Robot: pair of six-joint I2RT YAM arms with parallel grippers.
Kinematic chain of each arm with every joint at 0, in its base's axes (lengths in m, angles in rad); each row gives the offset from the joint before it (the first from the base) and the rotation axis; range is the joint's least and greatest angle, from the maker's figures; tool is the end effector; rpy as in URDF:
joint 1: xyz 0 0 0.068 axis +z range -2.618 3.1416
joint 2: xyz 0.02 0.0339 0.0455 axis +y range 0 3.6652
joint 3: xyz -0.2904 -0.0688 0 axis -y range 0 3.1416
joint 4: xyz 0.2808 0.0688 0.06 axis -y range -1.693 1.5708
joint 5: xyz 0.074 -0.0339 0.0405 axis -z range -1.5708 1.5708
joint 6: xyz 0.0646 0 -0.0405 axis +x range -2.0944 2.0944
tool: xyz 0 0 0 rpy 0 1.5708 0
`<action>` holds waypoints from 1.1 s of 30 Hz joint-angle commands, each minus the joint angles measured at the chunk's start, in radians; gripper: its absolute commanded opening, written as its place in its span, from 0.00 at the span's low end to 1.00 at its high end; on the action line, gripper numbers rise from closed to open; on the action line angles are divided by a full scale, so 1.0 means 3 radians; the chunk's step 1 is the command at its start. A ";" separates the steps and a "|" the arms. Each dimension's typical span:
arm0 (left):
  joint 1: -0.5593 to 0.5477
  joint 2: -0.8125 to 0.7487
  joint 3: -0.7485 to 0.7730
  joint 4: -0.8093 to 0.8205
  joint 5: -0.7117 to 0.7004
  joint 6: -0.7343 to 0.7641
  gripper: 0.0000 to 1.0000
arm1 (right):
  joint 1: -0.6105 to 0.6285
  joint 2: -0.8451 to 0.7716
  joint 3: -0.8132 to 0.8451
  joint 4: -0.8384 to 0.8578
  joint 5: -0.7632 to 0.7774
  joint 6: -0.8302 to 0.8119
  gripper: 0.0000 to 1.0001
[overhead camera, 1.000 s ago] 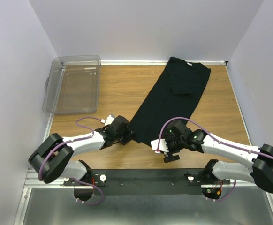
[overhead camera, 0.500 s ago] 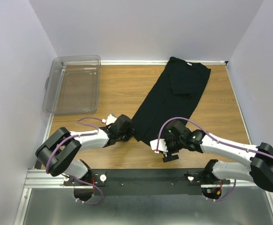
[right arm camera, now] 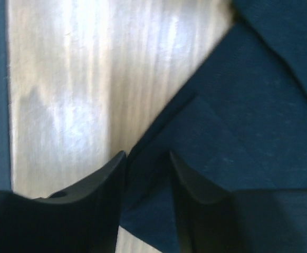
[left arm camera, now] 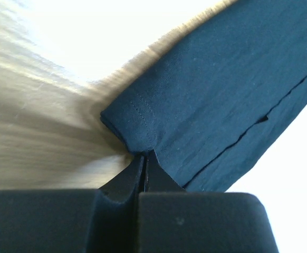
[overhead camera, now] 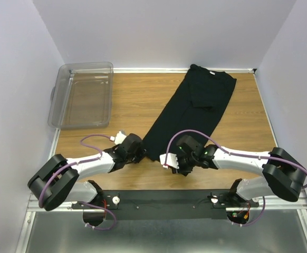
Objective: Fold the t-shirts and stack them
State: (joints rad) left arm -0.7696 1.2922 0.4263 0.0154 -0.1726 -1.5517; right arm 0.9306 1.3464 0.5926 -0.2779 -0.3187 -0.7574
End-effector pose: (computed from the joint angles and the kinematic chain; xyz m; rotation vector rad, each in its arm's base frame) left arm 0.1934 -0.1720 0.1142 -1.0639 2.3595 -0.8041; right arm 0.1454 0.2292 0.1320 -2.0142 1.6369 0.4771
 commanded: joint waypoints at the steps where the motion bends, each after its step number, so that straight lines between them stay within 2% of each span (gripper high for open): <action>1: -0.0027 -0.0186 -0.0163 0.0009 -0.0135 0.0049 0.00 | 0.0022 0.0206 -0.0068 -0.0066 0.0490 0.0106 0.37; 3: -0.0027 -0.0257 -0.0234 0.0051 -0.0130 0.0044 0.00 | 0.0022 0.0206 -0.0068 -0.0066 0.0530 0.0116 0.31; 6: -0.0027 -0.0283 -0.0281 0.0158 -0.0089 0.0064 0.00 | 0.0022 0.0216 -0.0053 -0.0076 0.0541 0.0132 0.11; 7: -0.0027 -0.0268 -0.0281 0.0194 -0.0079 0.0084 0.00 | 0.0022 0.0196 -0.0038 -0.0106 0.0465 0.0142 0.01; 13: -0.0027 -0.0197 0.0015 0.0301 -0.0013 0.0324 0.00 | 0.0022 -0.0202 0.0269 -0.0628 -0.0471 0.0081 0.01; 18: -0.0027 -0.0028 0.0566 0.0276 -0.0013 0.0513 0.00 | -0.0049 -0.0591 0.0417 -0.0695 -0.0589 0.0284 0.01; 21: -0.0007 0.0248 0.0889 0.0220 -0.0018 0.0657 0.00 | -0.0355 -0.0745 0.0458 -0.0695 -0.0533 0.0367 0.00; 24: 0.0075 0.0717 0.1461 0.0153 0.0008 0.0861 0.00 | -0.1069 -0.0842 0.0469 -0.0689 -0.0452 0.0280 0.00; 26: 0.0162 0.0927 0.1692 0.0153 0.0064 0.1009 0.00 | -0.1332 -0.0822 0.0499 -0.0689 -0.0349 0.0163 0.01; 27: 0.0187 0.1156 0.1941 0.0153 0.0094 0.1066 0.00 | -0.1596 -0.0791 0.0520 -0.0684 -0.0339 0.0122 0.00; 29: 0.0254 0.1413 0.2233 0.0118 0.0176 0.1219 0.00 | -0.1828 -0.0634 0.0632 -0.0669 -0.0288 0.0040 0.01; 30: 0.0285 0.1672 0.2554 0.0087 0.0212 0.1260 0.00 | -0.2052 -0.0562 0.0683 -0.0623 -0.0272 0.0014 0.01; 33: 0.0351 0.2047 0.3051 -0.0026 0.0325 0.1408 0.00 | -0.2370 -0.0230 0.0862 -0.0562 -0.0272 -0.0088 0.01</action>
State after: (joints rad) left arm -0.6922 1.7966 1.1900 0.0475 -0.1104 -1.2293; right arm 0.3172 1.1843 0.7822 -0.4519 -0.4271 -0.7303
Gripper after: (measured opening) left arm 0.010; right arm 0.015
